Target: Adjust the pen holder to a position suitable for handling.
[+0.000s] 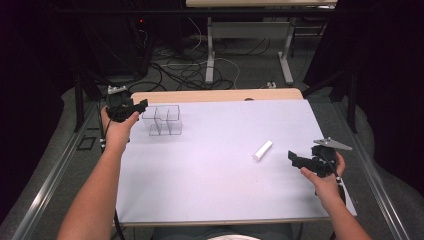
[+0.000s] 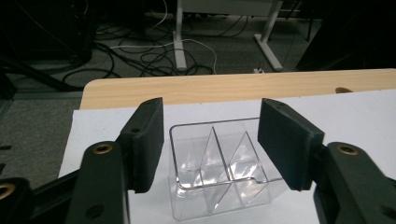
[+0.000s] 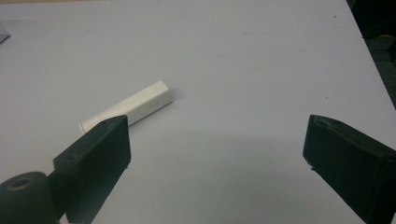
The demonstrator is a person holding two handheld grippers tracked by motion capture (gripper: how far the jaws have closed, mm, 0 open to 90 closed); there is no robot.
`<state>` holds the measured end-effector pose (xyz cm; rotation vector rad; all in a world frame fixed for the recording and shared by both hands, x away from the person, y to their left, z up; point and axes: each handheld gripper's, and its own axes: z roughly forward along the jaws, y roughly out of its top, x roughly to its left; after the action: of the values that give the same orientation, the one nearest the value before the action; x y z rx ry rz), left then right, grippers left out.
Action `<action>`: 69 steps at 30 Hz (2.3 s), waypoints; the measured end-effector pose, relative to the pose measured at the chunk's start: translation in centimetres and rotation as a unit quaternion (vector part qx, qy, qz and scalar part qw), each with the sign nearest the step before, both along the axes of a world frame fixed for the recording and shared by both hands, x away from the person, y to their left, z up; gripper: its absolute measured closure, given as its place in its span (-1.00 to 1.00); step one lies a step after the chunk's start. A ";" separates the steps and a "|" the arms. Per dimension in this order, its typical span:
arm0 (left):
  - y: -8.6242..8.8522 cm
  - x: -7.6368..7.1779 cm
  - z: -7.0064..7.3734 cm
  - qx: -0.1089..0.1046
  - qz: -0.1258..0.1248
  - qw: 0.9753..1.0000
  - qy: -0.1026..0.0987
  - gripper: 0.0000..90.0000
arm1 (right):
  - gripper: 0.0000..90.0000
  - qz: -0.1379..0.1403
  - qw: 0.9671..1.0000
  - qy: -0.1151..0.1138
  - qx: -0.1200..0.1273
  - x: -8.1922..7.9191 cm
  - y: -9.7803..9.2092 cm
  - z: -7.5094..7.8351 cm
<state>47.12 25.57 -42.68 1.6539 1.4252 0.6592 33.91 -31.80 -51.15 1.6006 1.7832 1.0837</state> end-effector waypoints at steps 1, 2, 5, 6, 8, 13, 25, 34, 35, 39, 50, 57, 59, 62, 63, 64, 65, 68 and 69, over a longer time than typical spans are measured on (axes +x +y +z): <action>-0.1 0.2 -0.1 0.010 0.000 1.000 0.007 -0.02 | -0.85 0.000 1.000 0.001 0.000 0.0 0.0 0.0; -0.3 0.5 -0.1 0.019 0.000 1.000 0.015 0.00 | -0.85 -0.001 1.000 0.003 0.001 0.0 0.0 0.0; -0.5 1.1 -0.4 0.027 -0.001 0.999 0.035 0.09 | -0.85 -0.002 1.000 0.006 0.001 0.0 0.0 -0.1; -0.6 1.3 -0.5 0.025 0.003 0.999 0.037 0.15 | -0.85 -0.002 1.000 0.006 0.001 0.0 0.0 -0.1; -0.6 1.6 -0.7 0.028 0.007 0.998 0.049 0.30 | -0.85 0.000 1.000 0.006 0.002 0.1 -0.1 -0.2; -0.3 2.2 -1.4 0.029 0.025 0.997 0.069 0.42 | -0.85 0.001 1.000 0.010 0.002 0.1 -0.2 -0.3; 0.0 3.3 -2.8 0.019 0.037 0.992 0.115 0.58 | -0.85 0.000 1.000 0.016 0.007 0.1 -0.1 -0.4; -0.6 4.1 -3.8 0.035 0.040 0.988 0.143 0.70 | -0.85 0.002 1.000 0.018 0.006 0.2 -0.1 -0.6; -0.6 4.1 -3.8 0.035 0.040 0.988 0.143 0.70 | -0.85 0.002 1.000 0.018 0.006 0.2 -0.1 -0.6; -0.8 4.3 -4.0 0.043 0.044 0.987 0.147 0.74 | -0.85 0.005 1.000 0.017 0.004 0.2 -0.1 -0.6; -0.7 4.4 -4.3 0.041 0.059 0.984 0.161 0.95 | -0.85 0.010 1.000 0.021 0.001 0.3 -0.1 -0.7; -1.0 4.4 -4.3 0.051 0.069 0.983 0.160 0.97 | -0.79 0.010 1.000 0.027 0.004 0.3 0.0 -0.8; -1.1 4.4 -4.3 0.051 0.073 0.983 0.162 0.97 | -0.78 0.010 1.000 0.026 0.004 0.3 0.0 -0.8; -1.1 4.4 -4.2 0.051 0.077 0.982 0.163 0.97 | -0.77 0.011 1.000 0.025 0.003 0.3 -0.1 -0.7; -1.1 4.4 -4.2 0.051 0.077 0.982 0.163 0.98 | -0.77 0.011 1.000 0.025 0.002 0.3 -0.1 -0.7; -1.1 4.4 -4.2 0.046 0.078 0.982 0.163 0.98 | -0.77 0.010 1.000 0.025 0.003 0.3 -0.1 -0.8; -1.0 4.5 -4.2 0.040 0.079 0.982 0.165 0.98 | -0.77 0.010 1.000 0.026 0.004 0.3 -0.1 -0.7; -1.1 4.3 -4.1 0.026 0.084 0.981 0.172 0.97 | -0.76 0.008 1.000 0.028 0.005 0.3 -0.1 -0.8; -1.1 4.3 -4.1 0.027 0.085 0.981 0.173 0.97 | -0.75 0.009 1.000 0.029 0.004 0.3 -0.1 -0.8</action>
<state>51.38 24.45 -46.76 1.7640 1.8259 0.5231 34.18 -31.91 -51.92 1.6389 1.8354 1.0646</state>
